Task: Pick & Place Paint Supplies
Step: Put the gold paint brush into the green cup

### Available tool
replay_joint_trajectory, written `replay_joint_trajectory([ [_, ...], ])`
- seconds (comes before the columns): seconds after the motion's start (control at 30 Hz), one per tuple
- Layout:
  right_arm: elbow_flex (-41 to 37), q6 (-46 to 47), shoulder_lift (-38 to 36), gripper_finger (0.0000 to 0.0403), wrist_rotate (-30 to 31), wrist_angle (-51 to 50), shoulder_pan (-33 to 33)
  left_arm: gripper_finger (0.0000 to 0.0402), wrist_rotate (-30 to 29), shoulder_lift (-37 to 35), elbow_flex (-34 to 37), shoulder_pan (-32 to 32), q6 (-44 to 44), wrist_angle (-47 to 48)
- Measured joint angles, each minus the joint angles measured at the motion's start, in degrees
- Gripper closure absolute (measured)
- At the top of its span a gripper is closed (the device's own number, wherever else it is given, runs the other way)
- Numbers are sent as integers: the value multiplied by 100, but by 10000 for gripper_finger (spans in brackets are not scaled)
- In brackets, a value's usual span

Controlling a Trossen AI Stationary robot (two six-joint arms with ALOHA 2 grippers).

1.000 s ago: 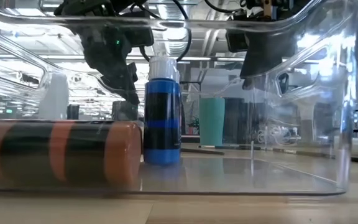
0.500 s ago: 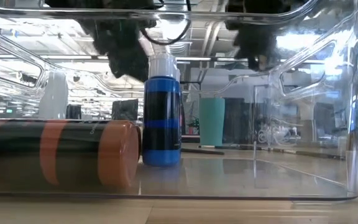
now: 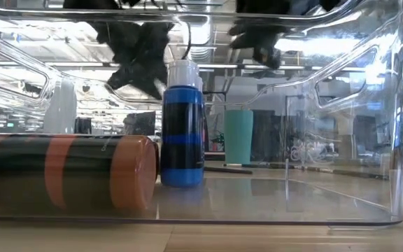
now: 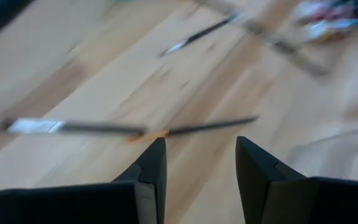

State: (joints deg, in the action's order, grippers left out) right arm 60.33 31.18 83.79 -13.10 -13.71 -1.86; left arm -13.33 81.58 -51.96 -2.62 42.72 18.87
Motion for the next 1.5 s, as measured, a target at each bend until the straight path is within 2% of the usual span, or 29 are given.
replay_joint_trajectory([
  [0.13,182,159,540,317,-522,-38,271,302,345,-11,16,251,116,565],
  [0.27,596,120,1140,317,-698,-15,399,302,426,-318,246,275,82,666],
  [0.4,1198,-109,1726,317,-705,-77,431,302,429,-968,787,228,-28,668],
  [0.57,1940,-328,2316,317,-700,-430,430,302,388,-2101,1813,228,-2,560],
  [0.63,2052,-329,2407,317,-693,-746,424,302,466,-2592,2157,228,43,371],
  [0.7,2213,-388,2563,317,-592,-600,426,302,492,-3007,2378,228,-20,211],
  [0.83,2221,-462,2639,317,-171,-860,431,302,495,-3469,2559,247,-195,29],
  [0.97,2214,-481,2716,317,217,-1086,432,302,482,-3556,2560,252,-219,-175],
  [1.5,2213,-629,3246,317,244,-599,543,302,471,-3460,2564,232,-199,-365],
])
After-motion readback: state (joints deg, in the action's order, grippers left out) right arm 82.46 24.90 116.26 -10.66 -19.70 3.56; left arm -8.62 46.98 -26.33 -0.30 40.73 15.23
